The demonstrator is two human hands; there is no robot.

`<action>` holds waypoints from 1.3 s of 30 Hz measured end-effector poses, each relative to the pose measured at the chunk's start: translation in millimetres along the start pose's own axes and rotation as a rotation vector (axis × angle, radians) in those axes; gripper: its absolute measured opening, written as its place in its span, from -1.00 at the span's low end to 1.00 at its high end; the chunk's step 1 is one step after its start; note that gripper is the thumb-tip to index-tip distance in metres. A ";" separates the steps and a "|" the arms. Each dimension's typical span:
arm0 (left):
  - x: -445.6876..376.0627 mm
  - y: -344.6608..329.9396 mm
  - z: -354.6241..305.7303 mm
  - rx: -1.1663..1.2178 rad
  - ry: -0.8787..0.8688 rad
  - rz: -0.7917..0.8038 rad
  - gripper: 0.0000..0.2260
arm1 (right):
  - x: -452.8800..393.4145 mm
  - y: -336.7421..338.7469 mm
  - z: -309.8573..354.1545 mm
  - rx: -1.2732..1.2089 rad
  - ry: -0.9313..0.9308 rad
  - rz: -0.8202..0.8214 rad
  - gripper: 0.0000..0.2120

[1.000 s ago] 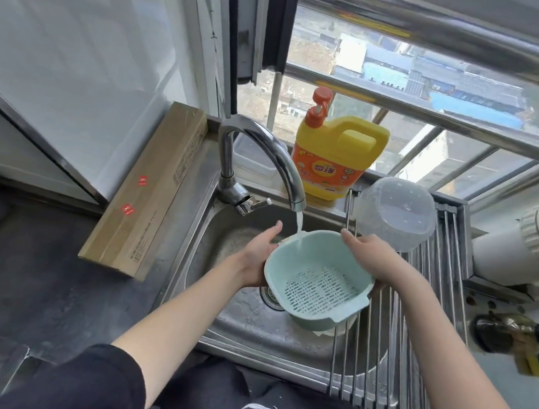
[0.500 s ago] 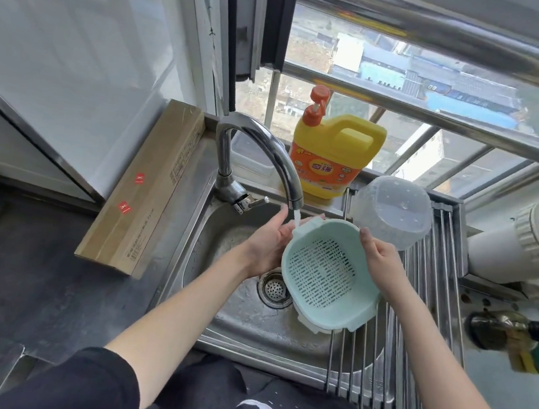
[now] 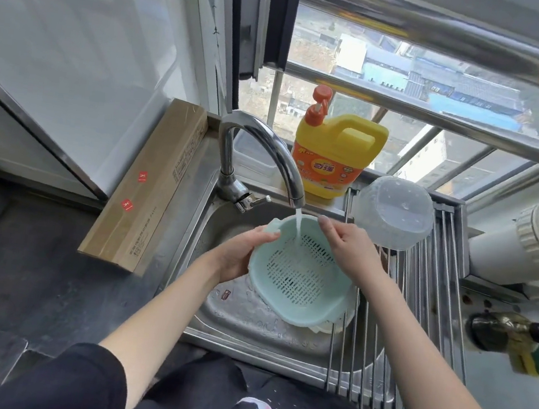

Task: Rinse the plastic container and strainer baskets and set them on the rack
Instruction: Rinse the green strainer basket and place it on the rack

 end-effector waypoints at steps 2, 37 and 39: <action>5.0 11.6 2.4 -0.036 0.038 -0.035 -0.62 | -3.9 -9.2 8.8 0.021 -0.016 0.042 -0.40; 11.0 35.1 7.2 -0.222 -0.053 -0.549 -0.66 | -26.8 -7.9 33.1 0.139 0.101 0.085 -0.75; 15.7 32.4 11.4 -0.085 -0.065 -0.538 -0.68 | -25.2 -4.0 15.2 0.000 0.016 0.137 -0.74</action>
Point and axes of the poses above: each hand's wrist, its own x-axis away from the middle knuckle, its own y-axis out of the back of the hand, z = x × y, the point moved 5 cm from there along -x, towards the middle knuckle, and after that the axes turned 15 degrees about -y, right-handed, at the moved point
